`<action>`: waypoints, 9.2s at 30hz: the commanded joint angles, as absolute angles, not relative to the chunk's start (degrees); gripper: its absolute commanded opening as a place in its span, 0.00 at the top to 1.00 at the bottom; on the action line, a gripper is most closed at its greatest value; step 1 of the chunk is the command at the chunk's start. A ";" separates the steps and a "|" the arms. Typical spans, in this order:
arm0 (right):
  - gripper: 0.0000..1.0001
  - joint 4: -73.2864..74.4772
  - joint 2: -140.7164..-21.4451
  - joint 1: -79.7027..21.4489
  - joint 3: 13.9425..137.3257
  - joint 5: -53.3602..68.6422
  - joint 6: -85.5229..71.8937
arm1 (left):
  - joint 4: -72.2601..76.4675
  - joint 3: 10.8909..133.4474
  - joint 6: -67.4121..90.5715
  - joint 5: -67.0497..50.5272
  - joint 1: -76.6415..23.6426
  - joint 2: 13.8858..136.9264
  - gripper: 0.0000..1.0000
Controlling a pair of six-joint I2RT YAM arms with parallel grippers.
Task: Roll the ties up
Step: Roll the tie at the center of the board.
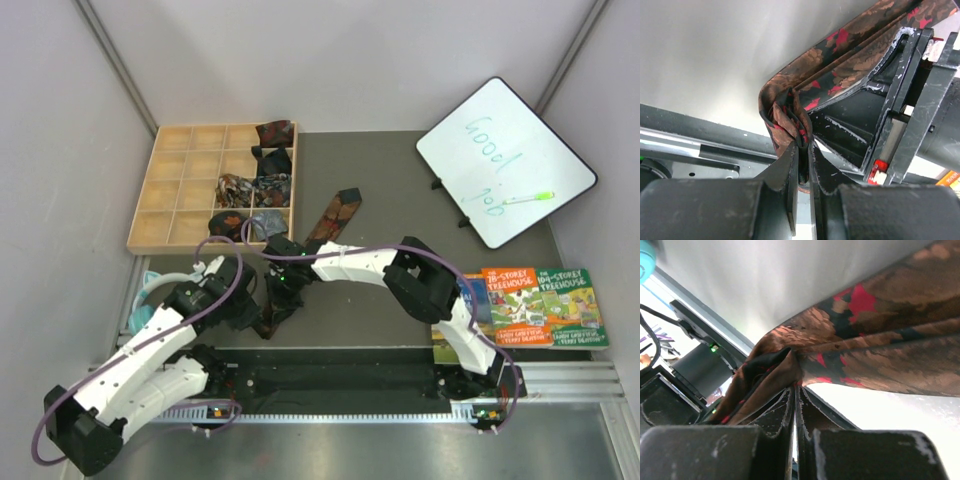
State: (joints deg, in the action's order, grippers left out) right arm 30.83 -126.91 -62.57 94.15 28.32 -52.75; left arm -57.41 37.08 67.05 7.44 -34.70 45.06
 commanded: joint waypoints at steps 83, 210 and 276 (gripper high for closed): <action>0.91 27.95 -125.07 -57.39 101.07 35.95 -48.96 | -65.21 43.60 59.33 11.08 -23.82 39.91 0.28; 1.00 22.59 -128.93 -61.08 94.57 33.49 -50.62 | -58.18 31.64 67.24 7.64 -23.91 36.91 0.91; 1.00 19.52 -130.25 -63.10 100.64 34.19 -58.62 | -61.44 45.88 57.92 11.43 -23.91 53.87 0.86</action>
State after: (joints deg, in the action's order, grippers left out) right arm 23.20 -128.44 -61.67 97.65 32.18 -56.71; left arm -62.19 44.12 57.56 11.05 -24.03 53.06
